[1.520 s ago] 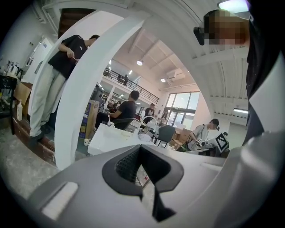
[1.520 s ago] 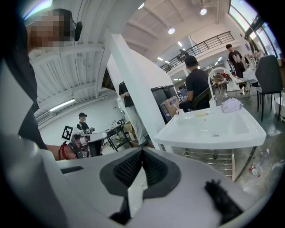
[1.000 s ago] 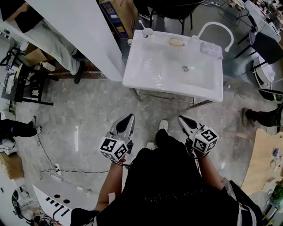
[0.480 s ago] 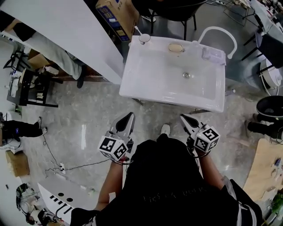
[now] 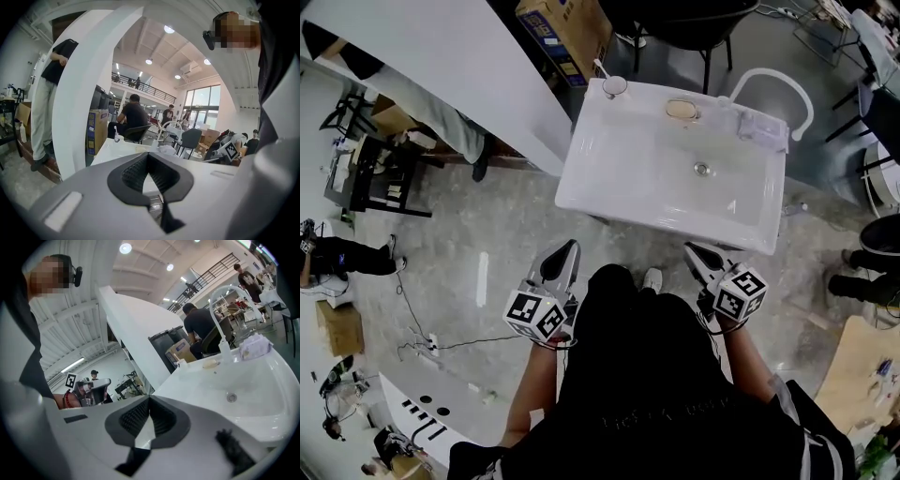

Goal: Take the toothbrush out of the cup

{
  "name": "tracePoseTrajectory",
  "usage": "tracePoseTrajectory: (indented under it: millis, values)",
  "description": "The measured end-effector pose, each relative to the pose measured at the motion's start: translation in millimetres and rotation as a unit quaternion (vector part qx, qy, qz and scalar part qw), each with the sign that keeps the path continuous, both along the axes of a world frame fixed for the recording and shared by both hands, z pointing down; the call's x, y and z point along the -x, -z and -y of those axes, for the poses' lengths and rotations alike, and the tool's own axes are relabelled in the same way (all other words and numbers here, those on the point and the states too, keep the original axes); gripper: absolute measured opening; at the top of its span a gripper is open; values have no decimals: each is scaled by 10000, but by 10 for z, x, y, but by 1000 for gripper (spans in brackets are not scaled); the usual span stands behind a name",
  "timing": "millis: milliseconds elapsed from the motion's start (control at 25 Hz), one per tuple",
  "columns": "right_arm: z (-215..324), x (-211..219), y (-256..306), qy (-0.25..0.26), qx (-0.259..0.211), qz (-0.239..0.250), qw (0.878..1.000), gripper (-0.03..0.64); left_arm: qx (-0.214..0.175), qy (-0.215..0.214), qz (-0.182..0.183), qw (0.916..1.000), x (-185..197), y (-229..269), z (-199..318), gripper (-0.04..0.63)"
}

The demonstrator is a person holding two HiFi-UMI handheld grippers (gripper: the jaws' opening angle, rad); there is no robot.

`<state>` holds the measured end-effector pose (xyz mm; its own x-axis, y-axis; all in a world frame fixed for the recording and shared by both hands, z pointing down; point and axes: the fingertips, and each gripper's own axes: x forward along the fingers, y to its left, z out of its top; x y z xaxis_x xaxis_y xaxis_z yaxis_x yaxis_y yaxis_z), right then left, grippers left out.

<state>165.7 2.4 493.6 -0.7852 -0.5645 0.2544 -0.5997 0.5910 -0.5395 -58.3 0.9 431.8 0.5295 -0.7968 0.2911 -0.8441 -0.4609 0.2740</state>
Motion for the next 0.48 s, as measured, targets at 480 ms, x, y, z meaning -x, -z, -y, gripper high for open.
tracePoseTrajectory:
  millis: [480]
  values:
    - [226,-63,-77,19,9,-65,10000,12,4,-159,32,9999,-149,-59,321,9]
